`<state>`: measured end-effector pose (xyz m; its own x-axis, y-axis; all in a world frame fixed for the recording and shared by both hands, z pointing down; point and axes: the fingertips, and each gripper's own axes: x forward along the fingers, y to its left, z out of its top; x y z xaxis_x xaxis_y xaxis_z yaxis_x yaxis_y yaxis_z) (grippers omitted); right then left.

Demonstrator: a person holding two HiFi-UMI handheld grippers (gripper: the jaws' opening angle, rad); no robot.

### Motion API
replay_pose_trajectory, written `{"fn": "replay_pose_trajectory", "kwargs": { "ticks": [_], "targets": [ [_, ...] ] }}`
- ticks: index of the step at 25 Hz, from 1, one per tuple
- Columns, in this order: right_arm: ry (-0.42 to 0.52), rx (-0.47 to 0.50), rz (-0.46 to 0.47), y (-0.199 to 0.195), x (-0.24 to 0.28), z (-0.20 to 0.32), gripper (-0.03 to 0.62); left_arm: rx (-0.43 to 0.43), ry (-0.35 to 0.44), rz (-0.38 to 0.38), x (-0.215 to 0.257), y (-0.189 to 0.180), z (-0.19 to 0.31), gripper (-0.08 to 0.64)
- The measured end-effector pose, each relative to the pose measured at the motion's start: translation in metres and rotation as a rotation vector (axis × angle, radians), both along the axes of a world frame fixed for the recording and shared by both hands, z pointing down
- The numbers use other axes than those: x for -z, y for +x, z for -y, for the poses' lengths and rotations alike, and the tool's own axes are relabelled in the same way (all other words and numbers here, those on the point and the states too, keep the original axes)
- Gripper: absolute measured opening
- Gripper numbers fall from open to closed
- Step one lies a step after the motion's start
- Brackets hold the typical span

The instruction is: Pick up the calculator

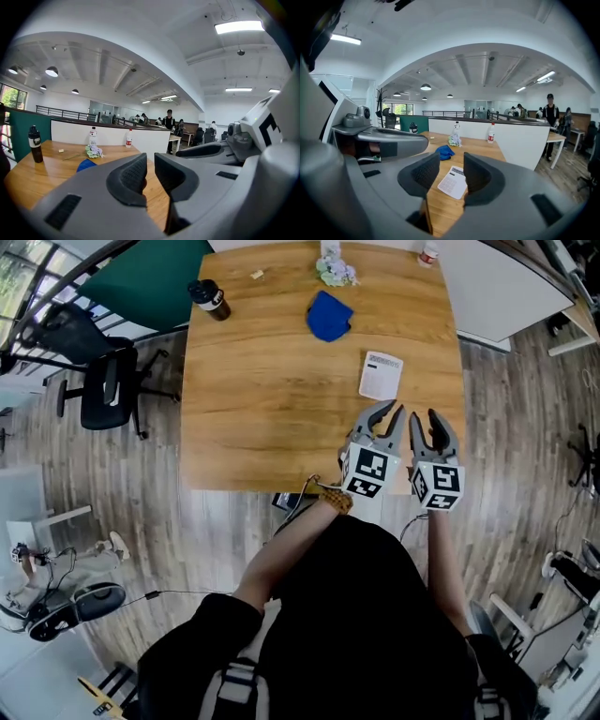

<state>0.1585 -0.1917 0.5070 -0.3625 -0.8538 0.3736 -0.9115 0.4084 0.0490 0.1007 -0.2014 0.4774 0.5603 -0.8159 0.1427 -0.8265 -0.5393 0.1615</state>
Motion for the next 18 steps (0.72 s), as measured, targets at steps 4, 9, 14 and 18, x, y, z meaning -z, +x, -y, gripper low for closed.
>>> {"fn": "replay_pose_trajectory", "kwargs": {
  "ticks": [4,9,14,18],
  "targets": [
    [-0.039,0.004,0.0,-0.007,-0.017,0.015,0.168,0.01,-0.035,-0.016,-0.013,-0.013,0.015,0.075],
    [-0.066,0.005,-0.006,-0.018,-0.033,0.032,0.178,0.03,-0.105,-0.03,-0.038,-0.036,0.035,0.108],
    [-0.108,-0.037,0.024,-0.008,-0.054,0.046,0.193,0.022,-0.144,-0.003,-0.061,-0.049,0.05,0.128],
    [-0.137,-0.061,0.064,0.007,-0.076,0.051,0.193,-0.007,-0.219,0.012,-0.086,-0.051,0.058,0.186]
  ]
}}
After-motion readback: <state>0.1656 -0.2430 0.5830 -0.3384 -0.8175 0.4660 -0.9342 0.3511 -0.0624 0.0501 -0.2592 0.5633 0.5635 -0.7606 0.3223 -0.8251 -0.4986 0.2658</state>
